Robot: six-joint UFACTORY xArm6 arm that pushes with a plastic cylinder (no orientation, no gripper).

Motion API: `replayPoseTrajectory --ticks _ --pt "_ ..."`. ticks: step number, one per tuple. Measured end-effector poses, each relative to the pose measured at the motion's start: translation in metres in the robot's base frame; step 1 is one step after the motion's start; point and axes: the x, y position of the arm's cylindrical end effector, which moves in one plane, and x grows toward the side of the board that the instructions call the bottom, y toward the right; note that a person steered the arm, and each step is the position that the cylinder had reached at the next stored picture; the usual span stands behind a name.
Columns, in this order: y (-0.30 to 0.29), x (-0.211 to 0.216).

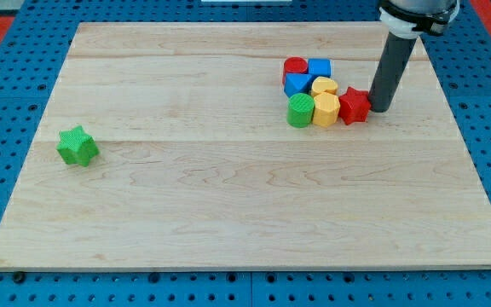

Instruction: Slide green star towards bottom center

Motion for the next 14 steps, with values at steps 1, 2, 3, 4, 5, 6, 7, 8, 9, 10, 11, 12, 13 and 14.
replayPoseTrajectory --ticks 1,2,3,4,5,6,7,8,9,10,11,12,13,14 --pt "0.013 0.003" --pt "0.03 0.043" --pt "0.028 0.084" --pt "0.007 0.121" --pt "0.005 0.125" --pt "0.005 0.128" --pt "0.003 0.166" --pt "-0.009 0.204" --pt "-0.01 0.208" --pt "-0.01 0.208" --pt "-0.01 0.212" --pt "-0.031 0.221" --pt "-0.07 0.233" --pt "-0.07 0.233"
